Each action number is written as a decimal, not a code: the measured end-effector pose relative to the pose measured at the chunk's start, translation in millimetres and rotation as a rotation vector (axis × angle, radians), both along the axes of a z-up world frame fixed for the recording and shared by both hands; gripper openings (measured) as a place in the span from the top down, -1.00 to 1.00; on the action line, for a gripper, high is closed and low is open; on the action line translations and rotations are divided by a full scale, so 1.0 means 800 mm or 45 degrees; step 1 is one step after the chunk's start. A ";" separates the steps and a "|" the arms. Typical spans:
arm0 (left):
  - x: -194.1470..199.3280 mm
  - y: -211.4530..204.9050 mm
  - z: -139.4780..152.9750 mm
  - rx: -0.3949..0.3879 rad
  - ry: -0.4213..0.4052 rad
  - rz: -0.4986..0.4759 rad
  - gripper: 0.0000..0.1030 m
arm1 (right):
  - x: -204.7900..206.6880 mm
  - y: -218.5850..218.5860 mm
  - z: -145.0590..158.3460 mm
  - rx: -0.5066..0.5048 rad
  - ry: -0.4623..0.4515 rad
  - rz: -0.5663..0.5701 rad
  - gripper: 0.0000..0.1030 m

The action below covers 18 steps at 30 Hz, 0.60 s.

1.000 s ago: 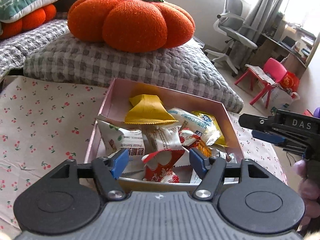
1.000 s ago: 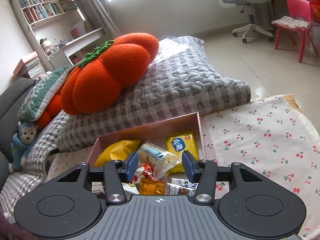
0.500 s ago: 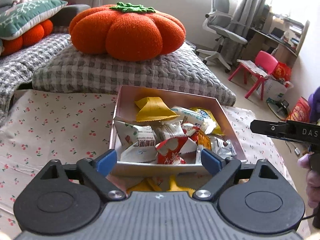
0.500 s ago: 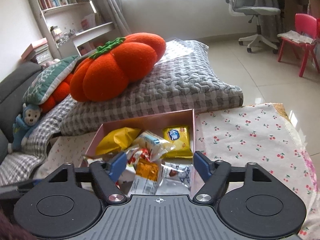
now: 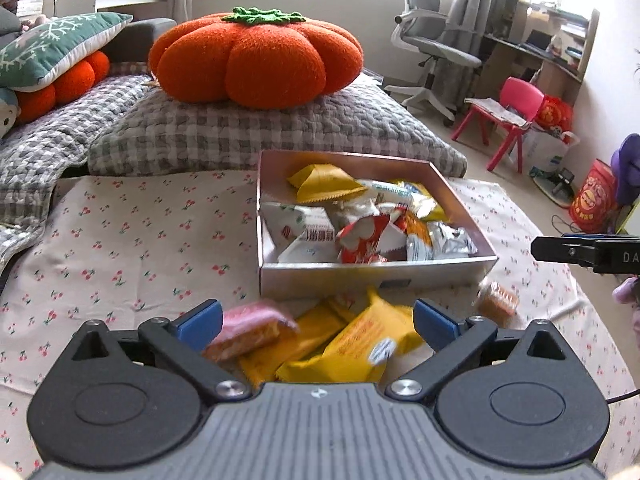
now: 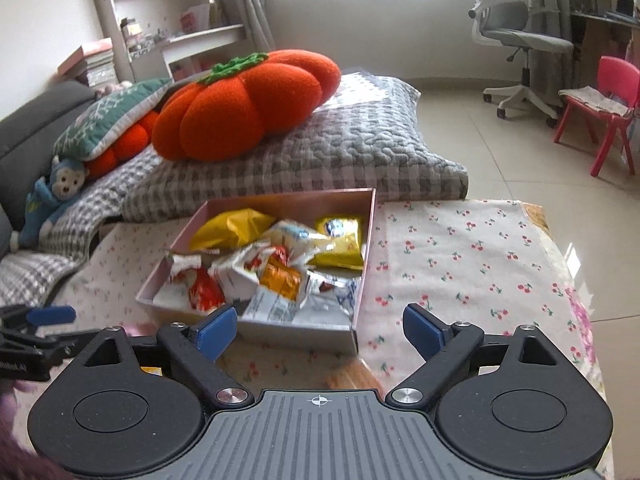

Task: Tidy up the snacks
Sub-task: 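Withdraw both grippers from the box back over the remaining snacks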

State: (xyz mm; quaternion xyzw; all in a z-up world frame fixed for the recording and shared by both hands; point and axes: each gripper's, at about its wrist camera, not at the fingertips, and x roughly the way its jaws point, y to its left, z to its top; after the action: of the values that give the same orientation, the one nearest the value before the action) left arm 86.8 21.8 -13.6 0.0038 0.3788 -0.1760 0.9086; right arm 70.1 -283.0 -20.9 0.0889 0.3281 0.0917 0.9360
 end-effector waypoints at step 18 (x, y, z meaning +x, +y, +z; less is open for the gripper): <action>-0.044 0.009 -0.043 0.094 -0.025 -0.159 -0.99 | -0.049 0.005 -0.036 -0.147 0.047 0.068 -0.83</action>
State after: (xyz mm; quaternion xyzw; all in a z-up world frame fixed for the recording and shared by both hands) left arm 52.0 29.1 -47.7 0.0626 0.3750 -0.2184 0.8988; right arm 31.2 -279.1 -49.4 0.0275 0.3523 0.0957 0.9306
